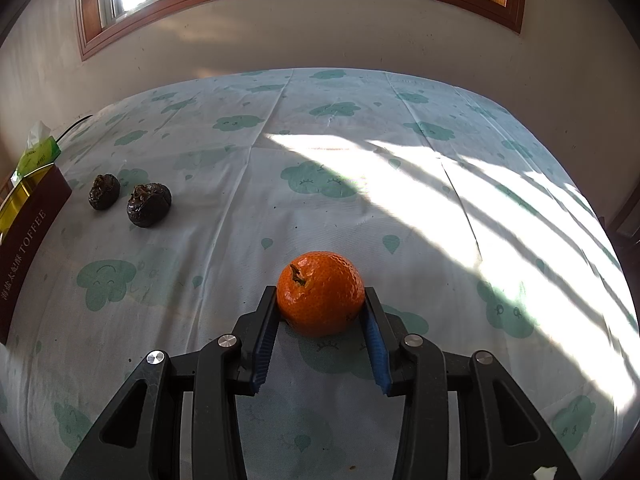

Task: Organize fruits
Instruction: 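Carry the green tomato into the tin with left tool and release it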

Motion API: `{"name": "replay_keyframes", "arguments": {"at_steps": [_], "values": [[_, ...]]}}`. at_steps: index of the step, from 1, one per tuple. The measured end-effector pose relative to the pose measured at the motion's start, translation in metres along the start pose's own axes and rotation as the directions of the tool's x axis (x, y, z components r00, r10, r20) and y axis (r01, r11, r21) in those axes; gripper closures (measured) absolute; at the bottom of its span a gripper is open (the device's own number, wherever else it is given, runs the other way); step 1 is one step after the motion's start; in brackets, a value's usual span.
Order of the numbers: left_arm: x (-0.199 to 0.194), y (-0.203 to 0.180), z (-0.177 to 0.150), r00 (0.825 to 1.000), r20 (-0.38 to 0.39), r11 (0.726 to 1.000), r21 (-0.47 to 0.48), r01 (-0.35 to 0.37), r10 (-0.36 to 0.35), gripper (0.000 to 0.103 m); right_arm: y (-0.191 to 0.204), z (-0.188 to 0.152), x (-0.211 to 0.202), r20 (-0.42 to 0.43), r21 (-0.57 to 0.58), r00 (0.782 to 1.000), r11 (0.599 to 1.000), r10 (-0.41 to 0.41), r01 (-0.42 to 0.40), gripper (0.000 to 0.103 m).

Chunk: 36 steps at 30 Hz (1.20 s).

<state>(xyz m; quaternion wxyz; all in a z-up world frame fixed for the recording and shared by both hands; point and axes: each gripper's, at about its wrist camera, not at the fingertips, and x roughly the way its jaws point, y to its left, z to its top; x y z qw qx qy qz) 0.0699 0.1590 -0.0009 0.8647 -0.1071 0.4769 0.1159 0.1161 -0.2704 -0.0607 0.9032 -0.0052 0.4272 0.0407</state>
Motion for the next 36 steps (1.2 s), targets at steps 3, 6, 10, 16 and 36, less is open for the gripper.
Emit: {"name": "replay_keyframes", "arguments": {"at_steps": [3, 6, 10, 16, 36], "values": [[0.009, 0.013, 0.005, 1.000, -0.005, 1.000, -0.011, -0.018, 0.018, 0.064, 0.000, 0.000, 0.000, 0.000, 0.000, 1.000, 1.000, 0.000, 0.000, 0.065], [0.020, 0.021, 0.008, 0.999, -0.032, 0.999, -0.017, -0.030, 0.029, 0.064, 0.000, 0.000, 0.000, 0.000, -0.001, 1.000, 1.000, 0.000, 0.000, 0.065], [0.029, 0.026, 0.006, 0.998, -0.052, 0.999, -0.016, -0.037, 0.036, 0.064, 0.000, 0.000, 0.000, 0.000, 0.000, 1.000, 1.000, 0.000, 0.000, 0.065], [0.031, 0.024, 0.004, 0.998, -0.046, 0.999, 0.007, -0.035, 0.035, 0.063, 0.000, 0.000, 0.000, 0.000, 0.000, 1.000, 1.000, 0.000, 0.000, 0.065], [0.026, 0.022, -0.002, 0.998, -0.027, 0.998, 0.033, -0.052, 0.053, 0.062, 0.000, 0.000, 0.000, 0.001, 0.000, 1.000, 1.000, 0.000, 0.000, 0.065]]}}
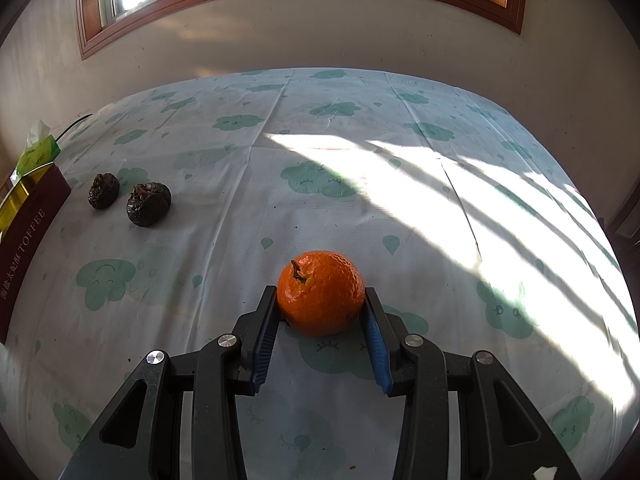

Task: Organize fruits
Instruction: 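Carry the green tomato into the tin with left tool and release it, then carry the mandarin into the tin with the right tool and release it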

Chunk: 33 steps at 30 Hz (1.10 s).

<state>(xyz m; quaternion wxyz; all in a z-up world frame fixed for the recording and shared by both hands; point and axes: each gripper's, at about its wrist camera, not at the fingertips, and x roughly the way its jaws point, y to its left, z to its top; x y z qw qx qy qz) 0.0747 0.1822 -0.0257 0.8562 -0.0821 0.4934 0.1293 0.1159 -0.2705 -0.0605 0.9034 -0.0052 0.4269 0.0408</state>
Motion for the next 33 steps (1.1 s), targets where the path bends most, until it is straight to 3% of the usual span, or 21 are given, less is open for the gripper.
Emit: {"name": "replay_keyframes", "arguments": {"at_steps": [11, 23, 28, 33], "values": [[-0.020, -0.009, -0.008, 0.997, 0.067, 0.998, 0.047, -0.035, 0.032, 0.061, 0.000, 0.000, 0.000, 0.000, 0.002, 1.000, 1.000, 0.002, -0.002, 0.065], [-0.048, -0.006, -0.030, 0.995, 0.101, 0.999, 0.047, 0.008, -0.012, 0.046, 0.010, 0.007, -0.006, -0.003, -0.010, 1.000, 1.000, 0.005, -0.005, 0.066], [-0.056, 0.008, -0.037, 0.994, 0.106, 1.000, 0.008, 0.002, -0.003, 0.045, 0.050, 0.019, -0.028, 0.030, -0.056, 0.994, 0.993, 0.109, -0.107, 0.066], [-0.062, 0.021, -0.044, 0.994, 0.109, 0.999, -0.033, -0.004, 0.007, 0.043, 0.126, 0.028, -0.050, 0.042, -0.185, 0.967, 0.953, 0.251, -0.240, 0.066]]}}
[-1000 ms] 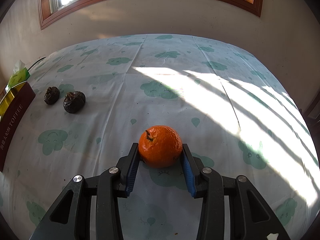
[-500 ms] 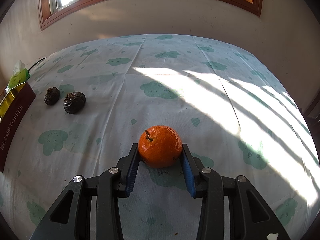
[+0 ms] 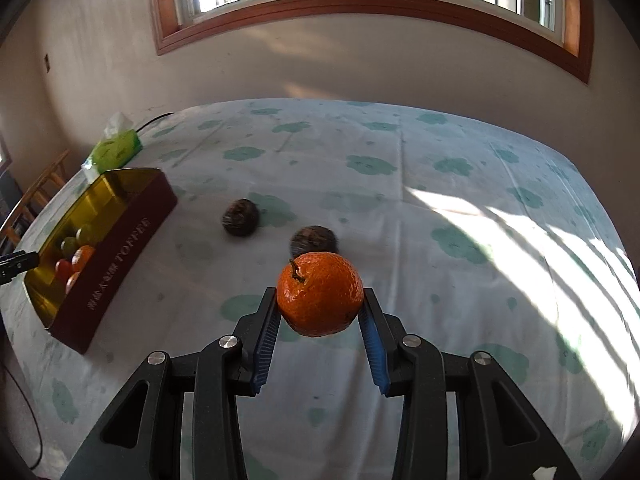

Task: Organize fruits
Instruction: 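Carry the mandarin into the tin with the right tool and release it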

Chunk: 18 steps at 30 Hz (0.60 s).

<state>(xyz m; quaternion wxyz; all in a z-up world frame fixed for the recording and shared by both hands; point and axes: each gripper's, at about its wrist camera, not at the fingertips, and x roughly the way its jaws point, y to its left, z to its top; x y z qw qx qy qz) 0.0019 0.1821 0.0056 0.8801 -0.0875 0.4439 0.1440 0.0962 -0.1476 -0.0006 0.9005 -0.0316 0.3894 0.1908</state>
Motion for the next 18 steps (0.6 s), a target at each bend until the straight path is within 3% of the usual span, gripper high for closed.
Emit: {"name": "replay_keyframes", "arguments": {"at_steps": [5, 9, 13, 18], "values": [[-0.004, 0.012, -0.006, 1.000, 0.000, 1.000, -0.030, -0.009, 0.009, 0.043, 0.076, 0.018, 0.005, -0.002, -0.105, 0.988, 0.983, 0.152, -0.151, 0.066], [-0.004, 0.021, -0.010, 1.000, -0.009, 0.998, -0.053, -0.015, 0.014, 0.043, 0.127, 0.029, 0.016, -0.023, -0.176, 0.976, 0.960, 0.218, -0.218, 0.066], [-0.005, 0.031, -0.013, 1.000, -0.011, 0.997, -0.071, -0.021, 0.021, 0.043, 0.165, 0.037, 0.031, -0.054, -0.239, 0.969, 0.939, 0.242, -0.248, 0.066], [-0.005, 0.043, -0.017, 1.000, -0.021, 0.996, -0.090, -0.007, 0.006, 0.043, 0.184, 0.034, 0.049, -0.099, -0.268, 0.967, 0.930, 0.235, -0.253, 0.066]]}}
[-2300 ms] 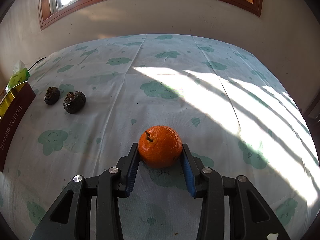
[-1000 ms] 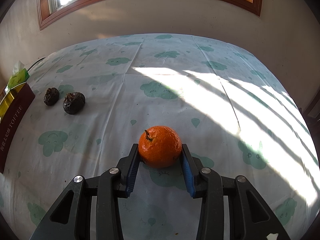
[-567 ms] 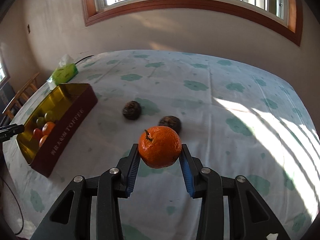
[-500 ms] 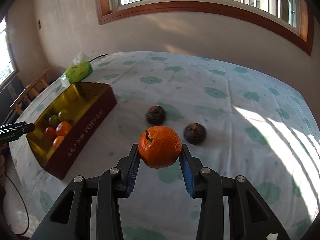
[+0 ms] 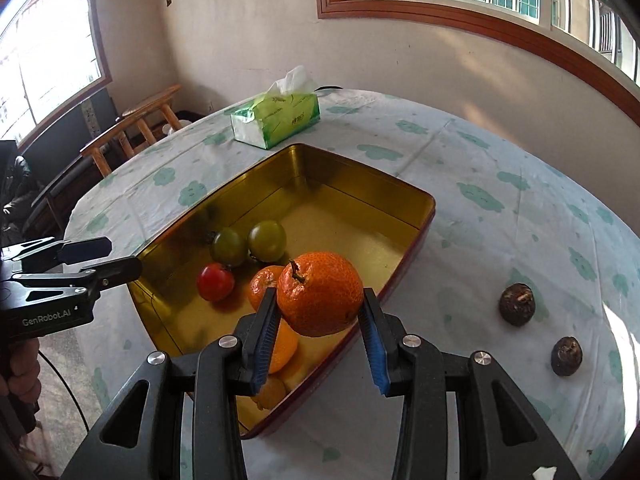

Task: Organize fruits
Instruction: 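Carry the mandarin into the tin with the right tool and release it, then grasp a dark brown fruit with right tool while left grasps another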

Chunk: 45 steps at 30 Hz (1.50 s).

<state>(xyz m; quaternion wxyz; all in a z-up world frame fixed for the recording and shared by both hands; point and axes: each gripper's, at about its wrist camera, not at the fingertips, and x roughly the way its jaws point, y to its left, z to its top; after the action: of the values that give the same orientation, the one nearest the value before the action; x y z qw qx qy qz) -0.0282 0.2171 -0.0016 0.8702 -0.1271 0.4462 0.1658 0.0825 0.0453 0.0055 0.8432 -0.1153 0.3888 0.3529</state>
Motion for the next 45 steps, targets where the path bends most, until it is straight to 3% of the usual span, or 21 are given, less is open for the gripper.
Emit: {"name": "replay_keyframes", "arguments": {"at_steps": [18, 26, 32, 38, 45], "values": [[0.000, 0.004, -0.005, 1.000, -0.016, 1.000, -0.012, 0.024, -0.024, 0.043, 0.010, -0.002, 0.018, -0.040, -0.027, 0.999, 1.000, -0.015, 0.014, 0.065], [-0.002, -0.012, -0.002, 0.999, -0.015, 0.999, 0.016, 0.034, -0.034, 0.043, -0.003, -0.003, -0.003, 0.020, 0.018, 1.000, 1.000, -0.009, 0.009, 0.059], [-0.008, -0.043, 0.002, 0.997, -0.005, 0.995, 0.067, 0.077, -0.077, 0.043, -0.054, -0.032, -0.033, 0.043, 0.102, 0.993, 0.989, -0.109, 0.104, 0.052], [-0.006, -0.092, 0.003, 0.991, -0.020, 0.981, 0.139, 0.137, -0.136, 0.043, -0.141, -0.079, -0.047, -0.027, 0.263, 0.969, 0.934, -0.245, 0.243, 0.052], [0.002, -0.161, 0.004, 0.981, -0.044, 0.953, 0.235, 0.192, -0.187, 0.043, -0.197, -0.102, -0.036, -0.068, 0.345, 0.955, 0.891, -0.289, 0.294, 0.051]]}}
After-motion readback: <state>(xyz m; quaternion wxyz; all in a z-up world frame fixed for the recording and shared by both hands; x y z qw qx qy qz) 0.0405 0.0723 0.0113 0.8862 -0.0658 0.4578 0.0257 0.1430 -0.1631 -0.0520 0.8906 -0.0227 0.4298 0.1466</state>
